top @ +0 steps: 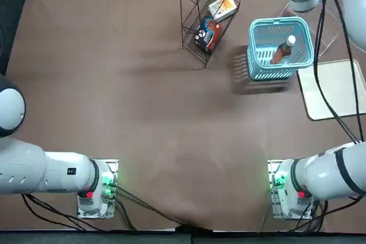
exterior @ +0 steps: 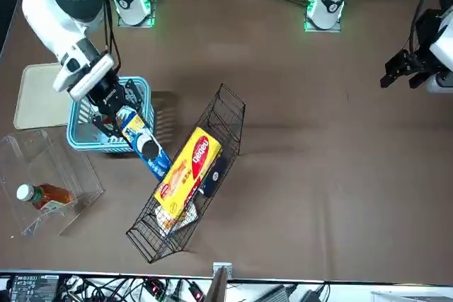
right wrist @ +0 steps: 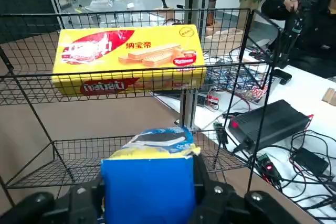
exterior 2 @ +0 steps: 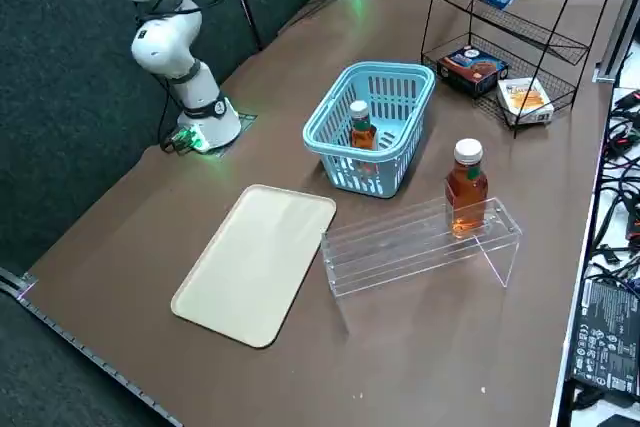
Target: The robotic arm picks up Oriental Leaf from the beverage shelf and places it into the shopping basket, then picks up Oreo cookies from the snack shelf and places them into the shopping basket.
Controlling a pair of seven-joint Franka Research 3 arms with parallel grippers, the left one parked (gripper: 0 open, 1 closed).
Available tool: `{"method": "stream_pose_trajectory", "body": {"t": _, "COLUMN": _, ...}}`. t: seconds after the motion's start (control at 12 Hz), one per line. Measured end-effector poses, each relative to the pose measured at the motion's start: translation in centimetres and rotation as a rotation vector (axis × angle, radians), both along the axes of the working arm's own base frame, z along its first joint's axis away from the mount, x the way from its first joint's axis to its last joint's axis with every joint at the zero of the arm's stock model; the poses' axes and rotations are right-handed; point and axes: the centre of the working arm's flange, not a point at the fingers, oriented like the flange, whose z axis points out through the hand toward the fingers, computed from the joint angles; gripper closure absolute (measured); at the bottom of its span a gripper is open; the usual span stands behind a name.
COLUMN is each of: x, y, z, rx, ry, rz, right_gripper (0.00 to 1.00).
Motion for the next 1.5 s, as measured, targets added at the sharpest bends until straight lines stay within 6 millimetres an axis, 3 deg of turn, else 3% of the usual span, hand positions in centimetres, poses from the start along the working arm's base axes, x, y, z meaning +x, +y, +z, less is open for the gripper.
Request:
{"method": "stream_pose_trajectory", "body": {"t": 0.5, "x": 0.2, "y": -2.3, "z": 0.0, "rx": -0.055, "ry": 0.001, "rz": 0.007, "right_gripper": 0.46}}
{"method": "stream_pose_trajectory", "body": {"t": 0.75, "x": 1.0, "y": -4.1, "z": 0.5, "rx": -0.119, "ry": 0.107, "rz": 0.032, "right_gripper": 0.46}}
{"method": "stream_pose_trajectory", "body": {"t": 1.0, "x": 1.6, "y": -6.0, "z": 4.4, "rx": -0.169, "ry": 0.258, "rz": 0.032, "right_gripper": 0.46}}
{"method": "stream_pose_trajectory", "body": {"t": 1.33, "x": 0.9, "y": -9.2, "z": 7.1, "rx": -0.260, "ry": 0.464, "rz": -0.043, "right_gripper": 0.46}}
{"method": "stream_pose_trajectory", "body": {"t": 1.5, "x": 0.1, "y": -9.6, "z": 8.8, "rx": -0.322, "ry": 0.581, "rz": -0.133, "right_gripper": 0.46}}
